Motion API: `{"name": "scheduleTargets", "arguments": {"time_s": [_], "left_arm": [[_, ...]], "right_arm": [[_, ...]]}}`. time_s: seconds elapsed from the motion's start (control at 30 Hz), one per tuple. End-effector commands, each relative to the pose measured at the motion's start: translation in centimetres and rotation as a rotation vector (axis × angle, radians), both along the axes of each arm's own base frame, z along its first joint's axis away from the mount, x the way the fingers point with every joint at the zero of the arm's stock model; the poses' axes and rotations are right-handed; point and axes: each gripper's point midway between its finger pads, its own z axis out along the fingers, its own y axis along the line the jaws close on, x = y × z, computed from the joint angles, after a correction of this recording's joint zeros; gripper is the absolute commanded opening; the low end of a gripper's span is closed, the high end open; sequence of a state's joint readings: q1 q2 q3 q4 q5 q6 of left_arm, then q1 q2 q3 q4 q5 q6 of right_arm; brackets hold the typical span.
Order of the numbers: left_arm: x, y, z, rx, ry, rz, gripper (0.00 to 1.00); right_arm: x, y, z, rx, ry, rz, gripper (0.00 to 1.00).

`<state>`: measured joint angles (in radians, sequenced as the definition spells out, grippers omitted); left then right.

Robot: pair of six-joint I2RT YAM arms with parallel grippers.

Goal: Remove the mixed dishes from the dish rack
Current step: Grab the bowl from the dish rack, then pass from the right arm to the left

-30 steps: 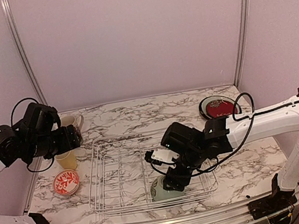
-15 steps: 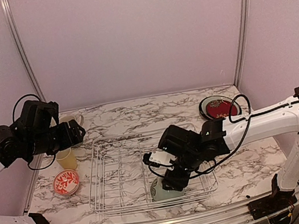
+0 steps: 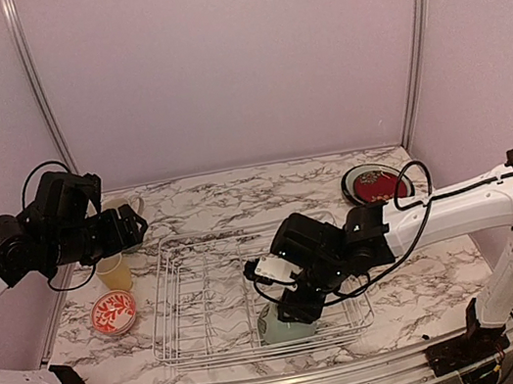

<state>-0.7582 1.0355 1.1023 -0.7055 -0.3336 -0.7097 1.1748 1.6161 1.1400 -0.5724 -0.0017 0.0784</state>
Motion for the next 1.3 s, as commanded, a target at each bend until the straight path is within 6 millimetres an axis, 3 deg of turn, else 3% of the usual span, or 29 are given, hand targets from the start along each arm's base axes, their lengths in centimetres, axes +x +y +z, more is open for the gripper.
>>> {"name": "scheduleTargets", "arguments": {"time_s": [0.0,0.27,0.43,0.67,0.77,1.1,1.27], "left_arm": [[0.2,-0.5,0.2,-0.009,-0.007,-0.015,0.86],[0.3,-0.3,0.5,-0.039,-0.026,0.008,0.87],[0.4,-1.9,1.2,-0.13,-0.056,-0.04,0.88],[0.7,-6.0,1.0,-0.278,-0.052,-0.163,0.89],[0.4,-8.9,1.5,-0.413,-0.053,-0.268,0.89],[-1.5,-17.0,2.7,-0.719,-0.033,-0.522,0.91],[-2.6,-19.6,3.2,-0.824,-0.007,-0.613,0.92]], "right_arm": [[0.9,0.7,3.3,0.091,-0.071,-0.037,0.34],[2.8,0.1,6.6,0.185,-0.159,-0.134,0.34],[4.3,-0.7,9.0,0.311,-0.144,-0.215,0.34],[6.6,-2.5,14.0,0.617,-0.087,-0.315,0.35],[7.4,-2.9,15.9,0.723,-0.063,-0.331,0.35],[9.0,-3.3,19.5,0.971,0.01,-0.309,0.34],[8.9,-2.7,20.4,1.023,0.032,-0.285,0.34]]}}
